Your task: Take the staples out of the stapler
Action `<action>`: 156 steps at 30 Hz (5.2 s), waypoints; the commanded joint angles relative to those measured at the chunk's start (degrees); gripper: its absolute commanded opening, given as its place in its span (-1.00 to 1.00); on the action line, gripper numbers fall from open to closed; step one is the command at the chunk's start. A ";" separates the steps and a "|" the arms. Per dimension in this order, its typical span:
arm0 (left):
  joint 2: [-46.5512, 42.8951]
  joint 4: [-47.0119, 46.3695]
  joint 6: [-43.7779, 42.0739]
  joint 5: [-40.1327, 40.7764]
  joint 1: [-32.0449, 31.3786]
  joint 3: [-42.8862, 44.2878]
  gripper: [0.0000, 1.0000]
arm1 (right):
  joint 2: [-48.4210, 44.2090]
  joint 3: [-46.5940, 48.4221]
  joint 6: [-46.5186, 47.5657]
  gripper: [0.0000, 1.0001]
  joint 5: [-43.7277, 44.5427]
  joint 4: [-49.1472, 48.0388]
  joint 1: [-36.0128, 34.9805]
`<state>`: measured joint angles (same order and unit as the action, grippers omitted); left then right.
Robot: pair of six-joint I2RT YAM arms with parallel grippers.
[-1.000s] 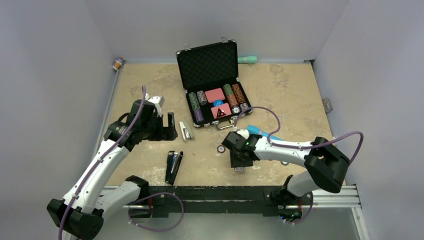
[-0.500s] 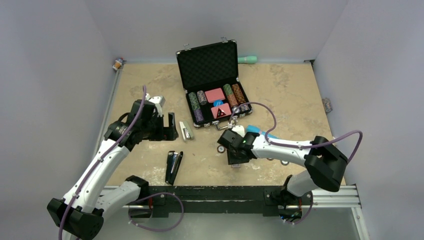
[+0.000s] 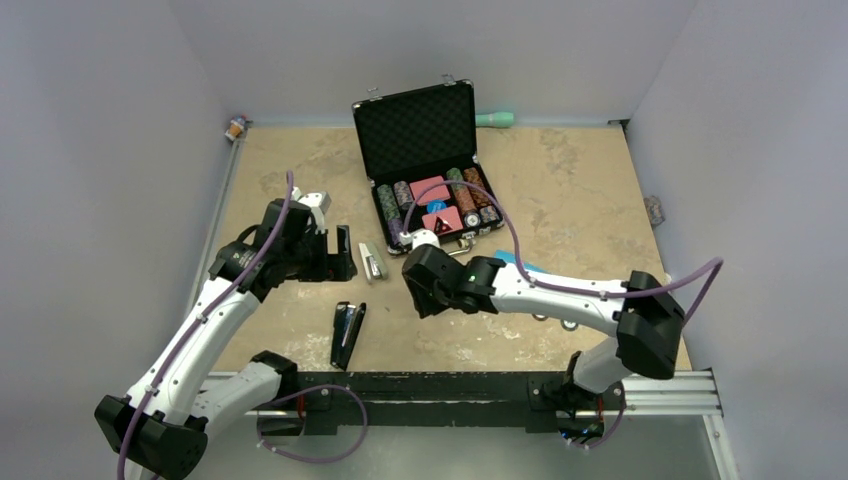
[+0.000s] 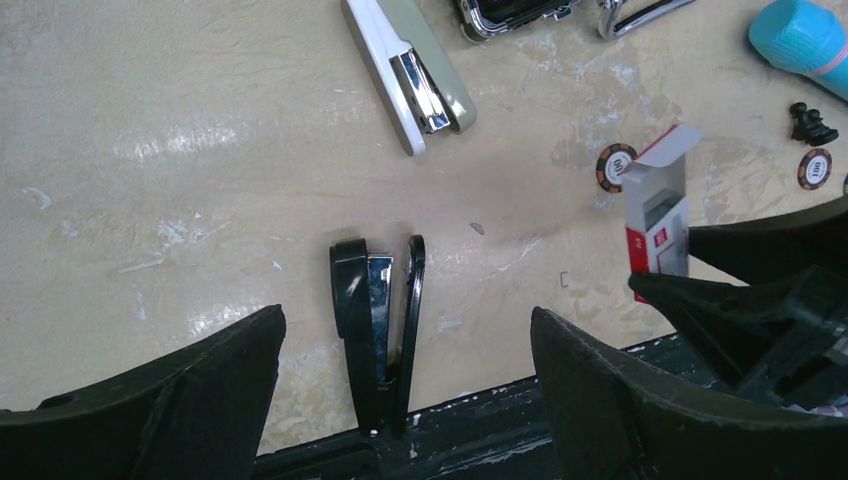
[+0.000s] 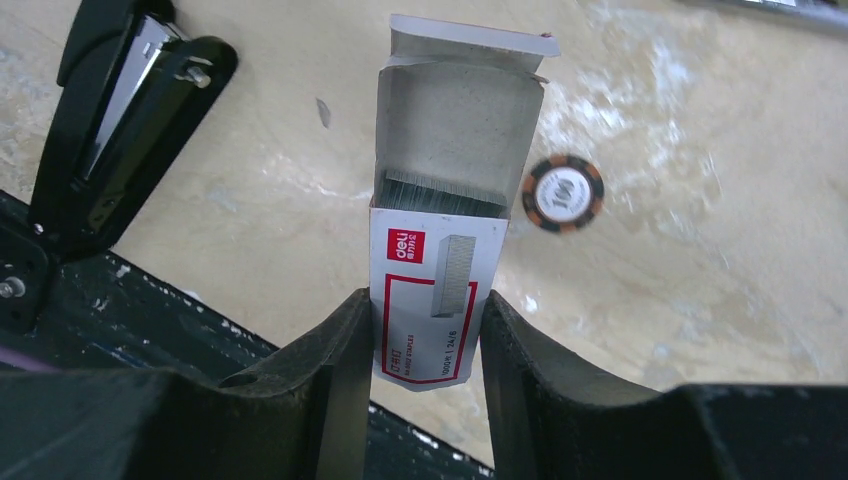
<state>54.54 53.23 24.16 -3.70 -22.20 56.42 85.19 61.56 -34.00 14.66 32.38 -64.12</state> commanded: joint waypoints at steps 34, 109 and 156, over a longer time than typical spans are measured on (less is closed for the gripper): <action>-1.73 -1.48 -1.66 1.24 0.22 0.18 0.88 | 11.80 2.58 -3.72 0.38 11.87 7.56 0.51; -4.75 -1.80 -1.84 0.19 0.27 -0.04 0.88 | 24.17 10.81 -29.49 -0.62 0.21 8.15 -4.88; -4.68 -1.62 -1.84 0.78 0.23 0.00 0.88 | 16.43 16.31 -19.39 -1.00 0.68 5.99 2.74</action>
<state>50.24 53.23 23.09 -2.79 -22.20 56.36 104.07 75.92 -56.69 13.98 40.73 -65.01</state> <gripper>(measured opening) 0.942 0.007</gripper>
